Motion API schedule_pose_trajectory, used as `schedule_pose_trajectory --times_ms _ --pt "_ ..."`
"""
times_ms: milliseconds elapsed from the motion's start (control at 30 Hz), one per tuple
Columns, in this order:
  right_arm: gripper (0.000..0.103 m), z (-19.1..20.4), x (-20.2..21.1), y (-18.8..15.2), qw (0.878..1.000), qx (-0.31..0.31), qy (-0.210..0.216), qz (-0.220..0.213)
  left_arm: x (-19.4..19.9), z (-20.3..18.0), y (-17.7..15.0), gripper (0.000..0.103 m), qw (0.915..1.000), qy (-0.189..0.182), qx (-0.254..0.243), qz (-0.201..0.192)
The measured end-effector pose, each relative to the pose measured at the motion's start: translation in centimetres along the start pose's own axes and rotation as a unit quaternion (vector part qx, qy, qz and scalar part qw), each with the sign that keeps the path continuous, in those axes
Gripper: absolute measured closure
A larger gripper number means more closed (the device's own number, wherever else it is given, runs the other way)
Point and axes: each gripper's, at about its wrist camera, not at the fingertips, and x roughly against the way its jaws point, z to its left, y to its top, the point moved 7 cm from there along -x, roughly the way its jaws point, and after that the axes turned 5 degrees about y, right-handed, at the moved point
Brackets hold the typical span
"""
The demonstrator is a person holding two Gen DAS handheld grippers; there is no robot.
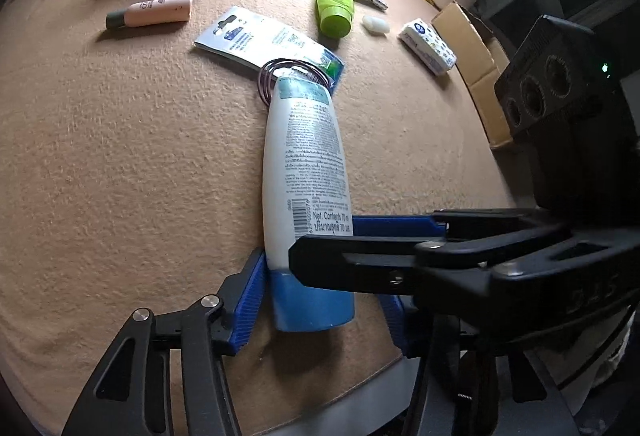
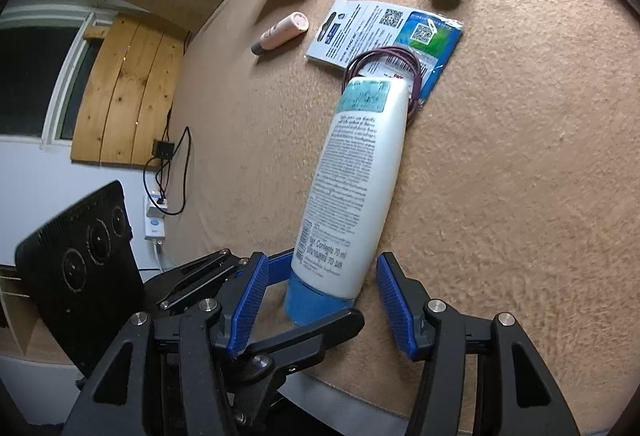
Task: Organize objects
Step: 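Grasp the lotion bottle's blue cap end with the left gripper, then carry the lotion bottle with the left gripper into the cardboard box and release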
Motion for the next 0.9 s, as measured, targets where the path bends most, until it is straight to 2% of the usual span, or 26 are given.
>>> schedule_pose_trajectory --times_ms 100,300,567,900 --pt "0.052 -0.1 0.0 0.1 1.0 -0.003 0.005 -0.004 -0.1 0.1 0.1 0.056 1.0 0.007 0.001 -0.004" --pt "0.06 -0.4 0.4 -0.3 1.0 -0.002 -0.003 -0.006 0.2 -0.5 0.2 0.056 0.9998 0.009 0.006 -0.015" --pt "0.061 -0.9 3.3 -0.2 1.0 0.001 -0.005 -0.03 1.2 -3.3 1.5 0.056 0.9993 0.009 -0.009 -0.035" --pt "0.061 -2.4 11.7 1.7 0.995 0.01 -0.023 -0.097 2.1 -10.8 6.5 0.056 0.9953 -0.016 -0.062 -0.072"
